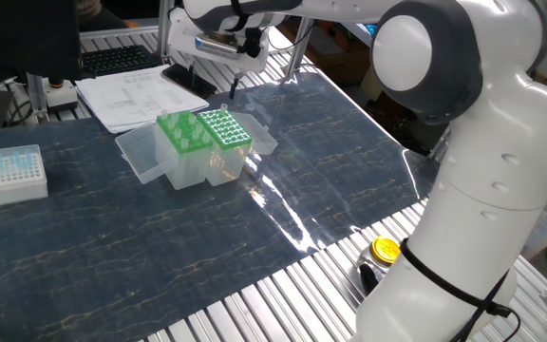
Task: Transfer all large pipette tips from one holder to another
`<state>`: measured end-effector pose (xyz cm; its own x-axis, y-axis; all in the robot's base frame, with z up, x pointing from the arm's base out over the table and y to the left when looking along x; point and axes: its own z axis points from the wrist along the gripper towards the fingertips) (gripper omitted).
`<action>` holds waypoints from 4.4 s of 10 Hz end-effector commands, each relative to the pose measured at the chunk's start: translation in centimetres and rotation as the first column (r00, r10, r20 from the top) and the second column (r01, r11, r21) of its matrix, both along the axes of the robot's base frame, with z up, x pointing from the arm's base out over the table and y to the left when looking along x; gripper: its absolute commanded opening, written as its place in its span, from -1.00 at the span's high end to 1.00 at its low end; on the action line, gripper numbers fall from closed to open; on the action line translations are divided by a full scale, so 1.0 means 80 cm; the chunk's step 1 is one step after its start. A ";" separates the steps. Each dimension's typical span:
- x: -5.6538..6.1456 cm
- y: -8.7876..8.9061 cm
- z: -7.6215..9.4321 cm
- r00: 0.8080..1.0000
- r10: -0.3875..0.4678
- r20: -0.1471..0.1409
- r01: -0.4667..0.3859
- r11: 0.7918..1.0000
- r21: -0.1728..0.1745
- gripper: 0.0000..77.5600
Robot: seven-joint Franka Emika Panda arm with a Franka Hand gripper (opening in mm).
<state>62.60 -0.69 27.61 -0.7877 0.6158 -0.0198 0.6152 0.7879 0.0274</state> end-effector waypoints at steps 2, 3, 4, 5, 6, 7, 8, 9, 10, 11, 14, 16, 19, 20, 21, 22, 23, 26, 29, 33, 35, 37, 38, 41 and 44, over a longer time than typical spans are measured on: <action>0.001 -0.002 0.002 1.000 -0.023 0.010 0.023 1.000 -0.017 -1.00; 0.003 -0.007 0.000 1.000 -0.013 0.009 0.013 1.000 -0.018 -1.00; 0.003 -0.008 0.000 1.000 -0.008 0.010 0.008 1.000 -0.019 -1.00; 0.004 -0.009 0.000 1.000 -0.006 0.016 0.006 1.000 -0.025 -1.00; 0.006 -0.011 0.000 1.000 0.000 0.017 0.000 1.000 -0.030 -1.00; 0.010 -0.017 -0.002 1.000 0.010 0.023 -0.010 0.999 -0.031 -1.00; 0.015 -0.026 -0.006 0.999 0.026 0.024 -0.025 0.999 -0.030 -1.00; 0.018 -0.035 -0.011 0.999 0.044 0.031 -0.043 0.999 -0.031 -1.00; 0.020 -0.041 -0.015 0.998 0.048 0.031 -0.047 0.998 -0.031 -1.00; 0.021 -0.043 -0.015 0.998 0.048 0.031 -0.047 0.998 -0.030 -1.00; 0.027 -0.059 -0.025 0.997 0.073 0.036 -0.072 0.997 -0.020 -1.00; 0.030 -0.063 -0.031 0.996 0.078 0.046 -0.077 0.997 -0.022 -1.00; 0.035 -0.066 -0.041 0.995 0.083 0.048 -0.082 0.996 -0.020 -1.00; 0.036 -0.072 -0.045 0.994 0.098 0.048 -0.097 0.995 -0.013 -1.00; 0.036 -0.075 -0.048 0.994 0.102 0.049 -0.102 0.995 -0.005 -1.00; 0.036 -0.076 -0.051 0.993 0.107 0.048 -0.107 0.994 -0.004 -1.00; 0.036 -0.075 -0.053 0.993 0.107 0.048 -0.107 0.994 -0.002 -1.00; 0.031 -0.072 -0.063 0.992 0.112 0.049 -0.112 0.994 -0.003 -1.00; 0.027 -0.079 -0.076 0.989 0.138 0.054 -0.138 0.990 0.002 -1.00; 0.016 -0.077 -0.088 0.988 0.144 0.060 -0.145 0.989 0.011 -1.00; 0.015 -0.077 -0.091 0.987 0.150 0.059 -0.151 0.988 0.012 -1.00; 0.015 -0.076 -0.093 0.987 0.151 0.059 -0.152 0.988 0.014 -1.00; 0.015 -0.075 -0.094 0.987 0.150 0.060 -0.151 0.989 0.013 -1.00; 0.015 -0.075 -0.095 0.987 0.149 0.060 -0.150 0.989 0.012 0.97; 0.015 -0.075 -0.095 0.987 0.149 0.060 -0.150 0.989 0.012 0.97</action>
